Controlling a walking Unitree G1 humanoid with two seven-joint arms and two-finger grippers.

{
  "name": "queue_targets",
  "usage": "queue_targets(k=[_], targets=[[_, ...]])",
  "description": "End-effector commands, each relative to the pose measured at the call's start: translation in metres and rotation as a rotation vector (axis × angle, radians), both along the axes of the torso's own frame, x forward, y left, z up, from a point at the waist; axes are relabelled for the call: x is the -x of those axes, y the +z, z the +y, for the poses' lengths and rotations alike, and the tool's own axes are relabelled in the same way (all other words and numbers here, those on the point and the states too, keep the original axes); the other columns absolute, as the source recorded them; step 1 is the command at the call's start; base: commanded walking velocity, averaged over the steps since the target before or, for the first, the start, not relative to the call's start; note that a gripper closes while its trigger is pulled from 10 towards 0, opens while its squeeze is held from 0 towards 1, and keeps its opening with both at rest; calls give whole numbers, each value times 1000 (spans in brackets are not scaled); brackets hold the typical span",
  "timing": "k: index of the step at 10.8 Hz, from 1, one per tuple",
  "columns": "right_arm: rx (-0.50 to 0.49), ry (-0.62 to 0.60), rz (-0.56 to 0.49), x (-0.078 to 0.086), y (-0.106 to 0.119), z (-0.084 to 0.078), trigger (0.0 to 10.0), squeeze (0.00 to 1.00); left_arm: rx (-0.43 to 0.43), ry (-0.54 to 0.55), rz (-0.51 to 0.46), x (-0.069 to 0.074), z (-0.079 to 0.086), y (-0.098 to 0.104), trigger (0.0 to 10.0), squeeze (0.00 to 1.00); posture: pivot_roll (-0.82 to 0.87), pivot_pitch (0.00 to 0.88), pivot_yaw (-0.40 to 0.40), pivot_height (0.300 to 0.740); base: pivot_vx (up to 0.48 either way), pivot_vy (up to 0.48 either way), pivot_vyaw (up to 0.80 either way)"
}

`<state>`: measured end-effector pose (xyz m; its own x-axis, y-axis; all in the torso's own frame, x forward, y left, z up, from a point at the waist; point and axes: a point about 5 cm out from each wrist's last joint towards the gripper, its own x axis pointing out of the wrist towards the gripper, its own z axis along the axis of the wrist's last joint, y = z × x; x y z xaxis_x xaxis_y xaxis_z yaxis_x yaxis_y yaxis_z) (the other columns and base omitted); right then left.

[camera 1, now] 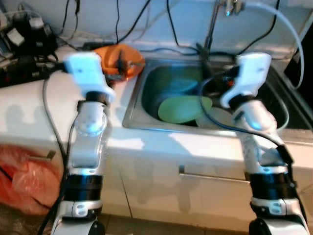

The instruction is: Kitchen organization

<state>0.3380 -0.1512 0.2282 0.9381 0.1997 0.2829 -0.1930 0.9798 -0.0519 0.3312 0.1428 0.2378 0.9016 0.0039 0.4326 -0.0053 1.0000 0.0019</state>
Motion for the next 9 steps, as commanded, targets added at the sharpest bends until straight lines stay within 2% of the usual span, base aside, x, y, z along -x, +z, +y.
queue_targets(k=[1,6,9], targets=[[11,6,-11,0,2,4,10000,0,-1,35,-8,-1,4,3,10000,0,33,0,3,740,0,0,0],[-5,-5,-15,-5,4,8,10000,0,21,82,16,-8,14,4,10000,0,38,0,23,740,0,0,0],[-9,-14,-19,-5,3,8,10000,0,22,97,31,-10,17,3,10000,0,38,0,28,740,0,329,0]])
